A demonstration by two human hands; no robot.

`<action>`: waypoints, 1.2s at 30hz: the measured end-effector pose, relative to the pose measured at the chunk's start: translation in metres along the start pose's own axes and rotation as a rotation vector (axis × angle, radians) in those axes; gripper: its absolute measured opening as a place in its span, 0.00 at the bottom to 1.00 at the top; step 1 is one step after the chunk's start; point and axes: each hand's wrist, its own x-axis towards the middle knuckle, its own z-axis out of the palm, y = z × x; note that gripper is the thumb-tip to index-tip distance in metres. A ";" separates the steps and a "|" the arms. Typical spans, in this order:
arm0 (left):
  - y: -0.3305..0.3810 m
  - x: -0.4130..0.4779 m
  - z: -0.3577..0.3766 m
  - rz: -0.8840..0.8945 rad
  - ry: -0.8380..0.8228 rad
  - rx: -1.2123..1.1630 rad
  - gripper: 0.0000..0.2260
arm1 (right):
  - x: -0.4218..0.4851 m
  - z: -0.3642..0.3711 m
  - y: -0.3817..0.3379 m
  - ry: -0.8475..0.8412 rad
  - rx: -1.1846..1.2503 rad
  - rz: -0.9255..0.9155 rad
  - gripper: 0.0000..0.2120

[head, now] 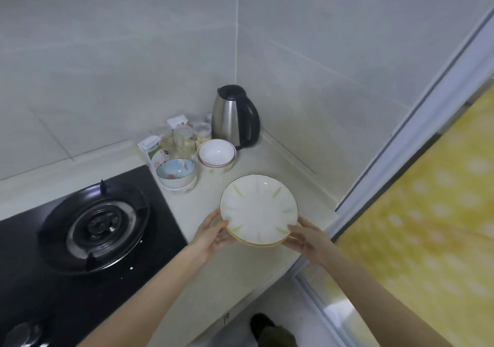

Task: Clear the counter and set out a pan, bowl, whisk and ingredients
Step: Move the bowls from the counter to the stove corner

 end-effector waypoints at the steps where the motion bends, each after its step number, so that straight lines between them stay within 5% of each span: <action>1: 0.001 0.009 0.004 0.000 0.013 -0.015 0.22 | 0.011 -0.002 -0.008 -0.002 -0.014 0.016 0.26; 15: 0.014 0.085 0.061 0.026 0.188 -0.122 0.20 | 0.122 -0.018 -0.087 -0.115 -0.161 0.083 0.21; 28: 0.012 0.108 0.085 0.088 0.331 -0.164 0.19 | 0.159 -0.019 -0.102 -0.018 -0.126 0.100 0.17; 36: 0.008 0.087 0.094 0.083 0.330 -0.125 0.08 | 0.140 -0.023 -0.104 -0.026 -0.123 0.365 0.05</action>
